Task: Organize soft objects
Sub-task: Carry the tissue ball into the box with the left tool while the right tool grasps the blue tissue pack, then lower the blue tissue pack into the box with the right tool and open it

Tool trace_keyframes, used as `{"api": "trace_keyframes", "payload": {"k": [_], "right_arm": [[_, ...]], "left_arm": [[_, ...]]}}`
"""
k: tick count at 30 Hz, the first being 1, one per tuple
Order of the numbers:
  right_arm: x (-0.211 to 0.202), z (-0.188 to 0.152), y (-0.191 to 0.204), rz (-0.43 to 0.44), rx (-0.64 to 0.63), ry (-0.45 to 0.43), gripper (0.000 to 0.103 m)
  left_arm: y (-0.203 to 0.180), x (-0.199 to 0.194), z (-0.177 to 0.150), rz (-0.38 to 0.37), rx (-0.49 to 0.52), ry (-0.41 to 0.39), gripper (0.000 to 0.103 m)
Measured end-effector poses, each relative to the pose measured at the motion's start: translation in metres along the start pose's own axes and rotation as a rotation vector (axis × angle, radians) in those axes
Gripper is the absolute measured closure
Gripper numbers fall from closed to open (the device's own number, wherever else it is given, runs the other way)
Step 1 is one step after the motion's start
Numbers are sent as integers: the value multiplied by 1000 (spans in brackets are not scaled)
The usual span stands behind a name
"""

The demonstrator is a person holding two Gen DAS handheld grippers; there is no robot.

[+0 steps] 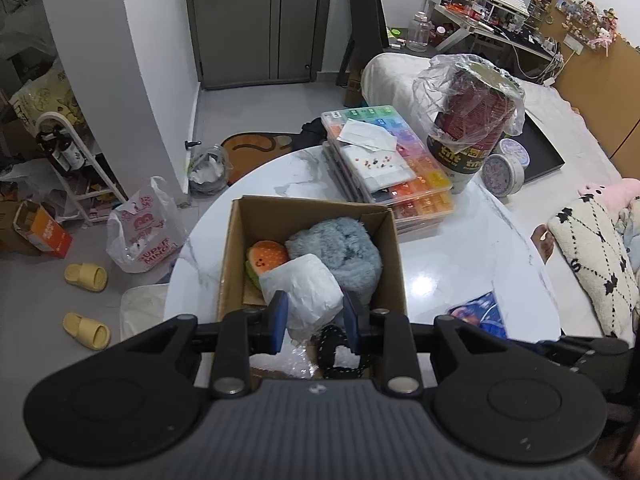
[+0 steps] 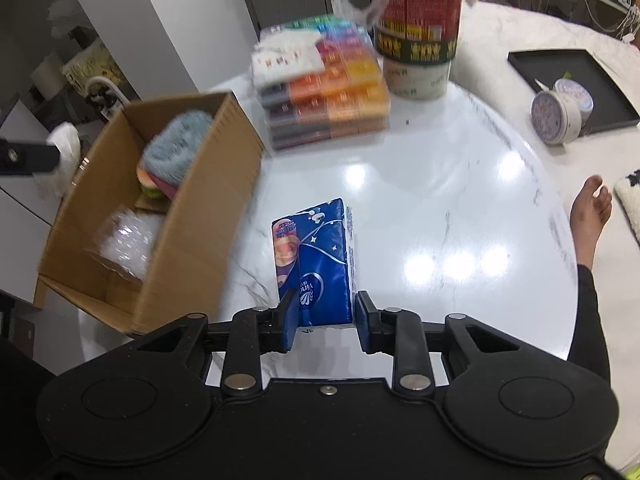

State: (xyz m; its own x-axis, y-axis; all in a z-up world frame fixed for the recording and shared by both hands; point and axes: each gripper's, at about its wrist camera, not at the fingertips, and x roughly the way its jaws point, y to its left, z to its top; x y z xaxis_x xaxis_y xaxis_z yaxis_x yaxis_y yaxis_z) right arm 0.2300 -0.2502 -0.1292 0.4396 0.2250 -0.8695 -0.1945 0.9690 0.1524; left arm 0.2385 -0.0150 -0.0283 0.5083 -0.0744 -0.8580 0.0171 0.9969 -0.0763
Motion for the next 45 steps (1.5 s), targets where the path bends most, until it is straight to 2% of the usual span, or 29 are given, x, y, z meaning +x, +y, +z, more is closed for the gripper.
{"api": "trace_keyframes", "payload": {"k": [19,28,39,43,45], "right_arm": [[-56,34,50,66,-76,-107,74],[-47,38,78,116,-95,-97,74],[-31,38,92,139,-100,-64,74],[-22,38,97,148,-102,-49,74],[-17,39,100,156,-101,-41,74]], "left_arm": [[25,-5,-12,25,-20,6,75],[34,18,-10,-1,-50,42,75],[33,56,-2,-24,-77,82,74],[36,59,2,-31,-91,73,71],[39,57,5,-37,-95,63,66]]}}
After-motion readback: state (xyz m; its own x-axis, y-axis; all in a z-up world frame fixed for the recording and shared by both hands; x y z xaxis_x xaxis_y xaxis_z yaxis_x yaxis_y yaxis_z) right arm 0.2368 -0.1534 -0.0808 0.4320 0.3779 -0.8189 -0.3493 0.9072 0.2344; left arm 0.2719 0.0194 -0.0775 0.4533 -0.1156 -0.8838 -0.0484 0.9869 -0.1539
